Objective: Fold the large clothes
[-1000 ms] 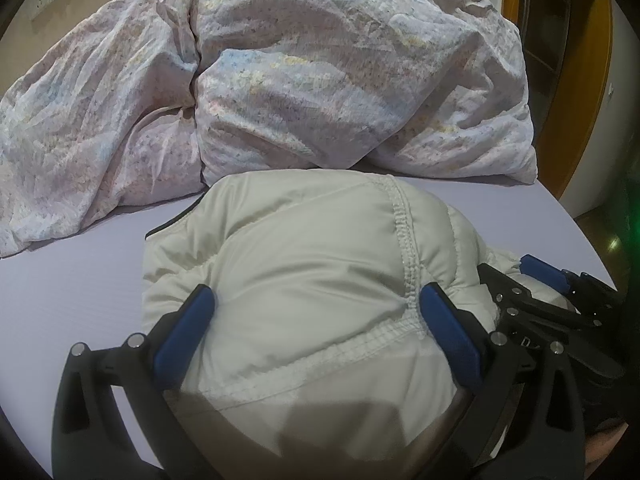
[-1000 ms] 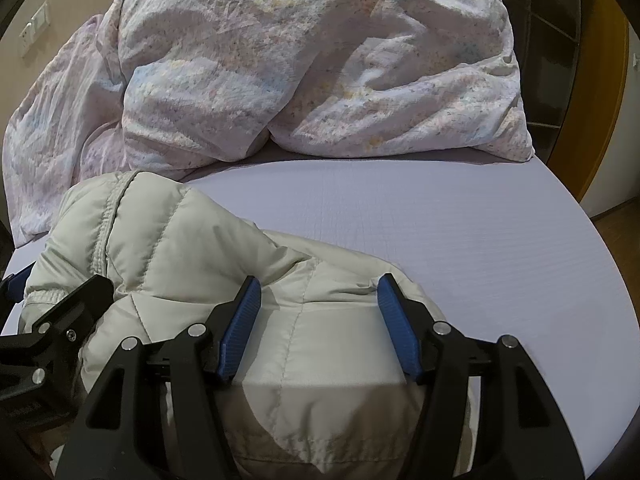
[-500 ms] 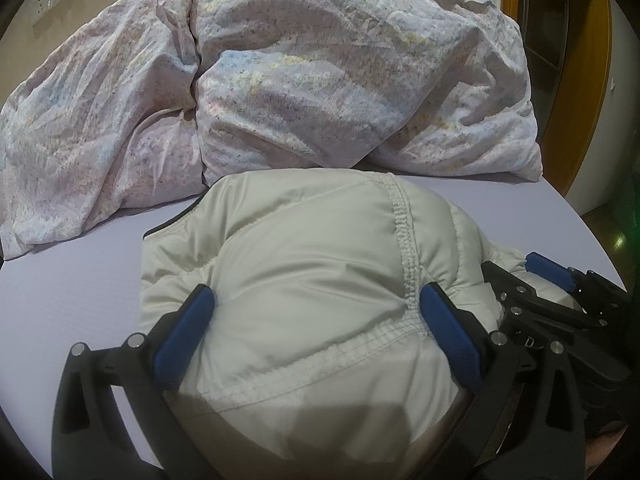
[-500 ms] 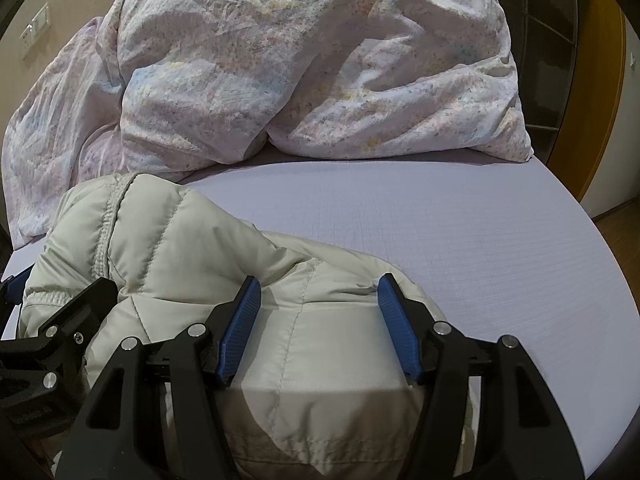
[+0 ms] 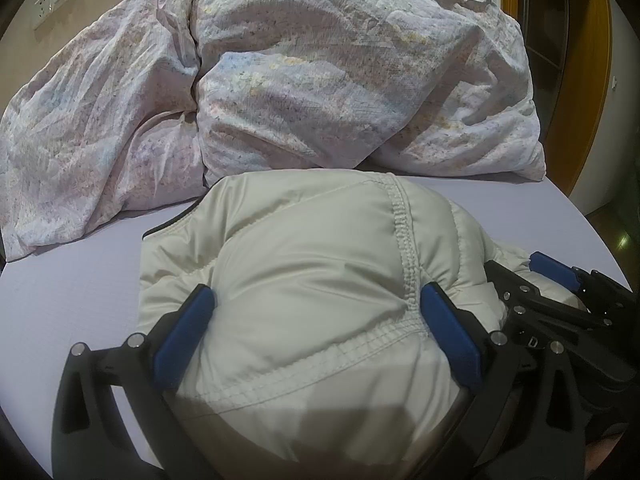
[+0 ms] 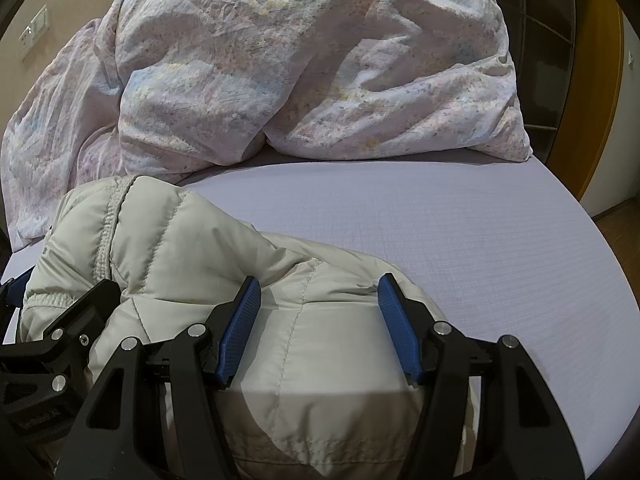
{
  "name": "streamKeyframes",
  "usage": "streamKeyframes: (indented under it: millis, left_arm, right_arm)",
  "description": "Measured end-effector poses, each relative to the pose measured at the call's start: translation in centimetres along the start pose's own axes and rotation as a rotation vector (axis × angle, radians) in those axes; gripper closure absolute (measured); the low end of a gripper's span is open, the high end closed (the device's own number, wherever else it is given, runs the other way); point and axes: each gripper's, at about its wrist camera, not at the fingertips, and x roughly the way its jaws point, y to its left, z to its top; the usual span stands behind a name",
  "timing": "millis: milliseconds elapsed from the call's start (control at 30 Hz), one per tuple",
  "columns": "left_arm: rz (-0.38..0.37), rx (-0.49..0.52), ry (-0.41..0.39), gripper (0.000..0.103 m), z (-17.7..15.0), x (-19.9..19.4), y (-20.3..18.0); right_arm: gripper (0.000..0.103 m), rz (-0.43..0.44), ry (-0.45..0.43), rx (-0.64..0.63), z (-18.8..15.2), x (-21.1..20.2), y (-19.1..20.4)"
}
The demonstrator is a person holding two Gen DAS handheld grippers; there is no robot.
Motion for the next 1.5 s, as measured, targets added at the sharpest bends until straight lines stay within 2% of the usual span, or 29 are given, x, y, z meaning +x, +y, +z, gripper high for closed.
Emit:
streamKeyframes:
  millis: [467, 600, 700, 767, 833, 900, 967, 1100, 1267, 1500]
  left_arm:
    - [0.012, 0.009, 0.018, 0.002, 0.6, 0.7, -0.2]
    - [0.014, 0.034, 0.044, 0.002, 1.2, 0.7, 0.0]
    - [-0.014, 0.066, 0.062, 0.002, 1.5, -0.3, 0.2]
    - [-0.046, 0.072, 0.065, 0.002, 1.8, -1.6, 1.1]
    - [-0.084, 0.056, 0.061, 0.002, 1.8, -3.0, 2.3]
    - [-0.118, 0.019, 0.063, 0.002, 1.5, -4.2, 3.8]
    - [-0.147, -0.040, 0.083, 0.002, 1.4, -4.7, 6.2]
    - [-0.181, -0.152, 0.147, 0.002, 0.7, -4.4, 9.6]
    - [-0.202, -0.203, 0.188, 0.002, -0.1, -3.9, 11.1]
    - [-0.264, -0.227, 0.250, 0.002, -2.2, -4.6, 9.9]
  right_arm:
    - [0.040, -0.012, 0.027, -0.005, 0.3, 0.6, 0.0]
    - [0.039, -0.011, 0.086, -0.012, 0.6, 0.7, 0.2]
    - [0.037, 0.011, 0.172, 0.000, 1.5, 0.1, -0.1]
    - [0.030, 0.041, 0.199, 0.009, 2.0, -0.8, -0.3]
    - [0.015, 0.098, 0.192, 0.039, 2.5, -2.7, -1.1]
    - [0.006, 0.155, 0.170, 0.096, 2.9, -4.7, -3.0]
    - [0.002, 0.214, 0.198, 0.165, 3.3, -5.2, -5.3]
    - [0.001, 0.305, 0.348, 0.354, 2.7, -3.8, -10.5]
    - [0.001, 0.443, 0.450, 0.532, 0.7, -2.5, -13.2]
    - [0.001, 0.495, 0.584, 0.542, -1.5, -0.7, -12.1]
